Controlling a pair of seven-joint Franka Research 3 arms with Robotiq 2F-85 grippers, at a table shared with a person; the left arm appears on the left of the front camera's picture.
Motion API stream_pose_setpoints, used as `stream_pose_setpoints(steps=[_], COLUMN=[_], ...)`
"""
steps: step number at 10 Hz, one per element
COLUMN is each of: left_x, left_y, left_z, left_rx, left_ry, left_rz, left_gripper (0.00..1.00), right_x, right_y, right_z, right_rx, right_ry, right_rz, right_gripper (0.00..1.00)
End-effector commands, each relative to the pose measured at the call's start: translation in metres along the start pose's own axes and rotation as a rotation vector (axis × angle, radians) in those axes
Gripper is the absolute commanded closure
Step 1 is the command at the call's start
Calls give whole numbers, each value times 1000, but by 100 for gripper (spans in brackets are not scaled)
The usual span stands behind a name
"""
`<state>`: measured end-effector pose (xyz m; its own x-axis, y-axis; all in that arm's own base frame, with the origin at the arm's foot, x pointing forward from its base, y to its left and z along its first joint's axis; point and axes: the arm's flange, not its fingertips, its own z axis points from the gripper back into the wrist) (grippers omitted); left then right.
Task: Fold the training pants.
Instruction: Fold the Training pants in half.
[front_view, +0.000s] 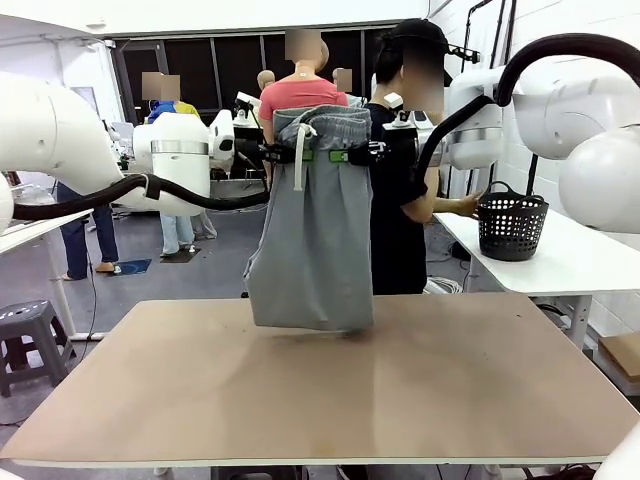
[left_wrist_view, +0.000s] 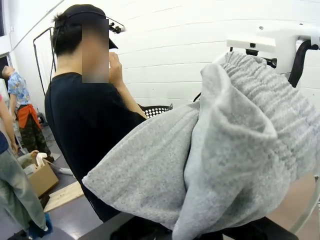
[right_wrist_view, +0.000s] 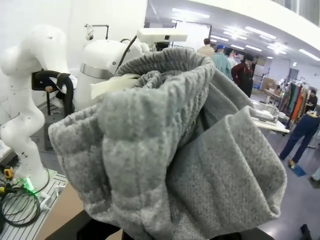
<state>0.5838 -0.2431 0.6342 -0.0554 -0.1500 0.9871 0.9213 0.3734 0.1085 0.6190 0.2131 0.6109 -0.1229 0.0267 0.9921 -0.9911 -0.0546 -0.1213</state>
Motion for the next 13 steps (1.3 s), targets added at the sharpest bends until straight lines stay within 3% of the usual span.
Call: stream_pose_setpoints(steps=[1, 5, 9, 13], left_x=[11, -26, -50, -88], left_y=[23, 24, -5, -45], left_z=[-6, -4, 22, 38], left_rx=[62, 35, -48, -170], left_ry=[25, -19, 3, 3], left_rz=[-29, 8, 89, 225], left_gripper=[100, 100, 100, 100], right_x=[6, -21, -36, -83], right_y=[-21, -9, 17, 53], right_z=[-5, -5, -9, -12], right_rx=[15, 36, 90, 127], right_ry=[-3, 14, -32, -15], right_rz=[-1, -47, -148, -321], right_gripper=[100, 100, 100, 100])
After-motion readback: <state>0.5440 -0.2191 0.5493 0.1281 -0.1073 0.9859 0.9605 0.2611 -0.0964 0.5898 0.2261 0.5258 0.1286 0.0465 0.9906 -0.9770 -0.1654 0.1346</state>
